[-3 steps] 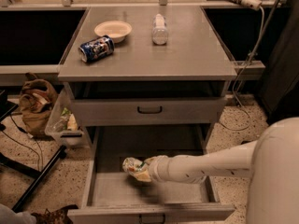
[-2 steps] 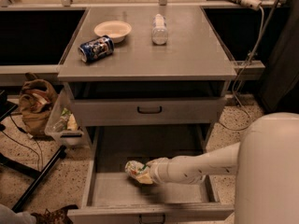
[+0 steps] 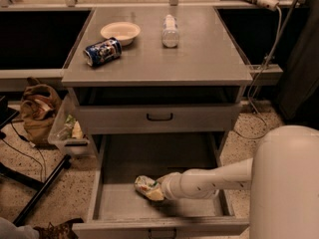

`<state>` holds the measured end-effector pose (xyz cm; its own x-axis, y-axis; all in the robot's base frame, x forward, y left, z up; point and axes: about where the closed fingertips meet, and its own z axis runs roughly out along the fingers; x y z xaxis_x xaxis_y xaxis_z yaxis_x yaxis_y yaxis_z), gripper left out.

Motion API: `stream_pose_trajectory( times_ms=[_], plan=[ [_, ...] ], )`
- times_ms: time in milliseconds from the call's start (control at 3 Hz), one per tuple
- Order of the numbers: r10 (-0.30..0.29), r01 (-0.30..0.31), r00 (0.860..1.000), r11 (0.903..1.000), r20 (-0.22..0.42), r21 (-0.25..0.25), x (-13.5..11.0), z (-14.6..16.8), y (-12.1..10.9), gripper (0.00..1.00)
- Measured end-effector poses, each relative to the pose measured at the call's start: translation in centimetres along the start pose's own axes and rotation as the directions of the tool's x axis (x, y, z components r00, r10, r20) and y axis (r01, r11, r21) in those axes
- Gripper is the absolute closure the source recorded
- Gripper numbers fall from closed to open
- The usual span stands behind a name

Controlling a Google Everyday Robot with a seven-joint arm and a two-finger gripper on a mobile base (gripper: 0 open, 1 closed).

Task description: Place 7up can into middle drawer

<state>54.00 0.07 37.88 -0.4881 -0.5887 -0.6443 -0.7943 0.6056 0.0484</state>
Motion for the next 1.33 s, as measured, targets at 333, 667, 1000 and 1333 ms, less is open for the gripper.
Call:
stream_pose_trajectory(
  times_ms=[333,667,1000,1333],
  plan=[
    [0.008,-0.008,1.0,1.0,0.0,-0.003,0.23,0.15,-0.05,0.8],
    [0.008,-0.008,1.0,1.0,0.0,-0.003,0.23,0.15,-0.05,0.57],
    [0.008,-0.008,1.0,1.0,0.0,-0.003,0.23,0.15,-0.05,0.34],
    [0.008,-0.008,1.0,1.0,0.0,-0.003,0.23,0.16,-0.05,0.1]
  ],
)
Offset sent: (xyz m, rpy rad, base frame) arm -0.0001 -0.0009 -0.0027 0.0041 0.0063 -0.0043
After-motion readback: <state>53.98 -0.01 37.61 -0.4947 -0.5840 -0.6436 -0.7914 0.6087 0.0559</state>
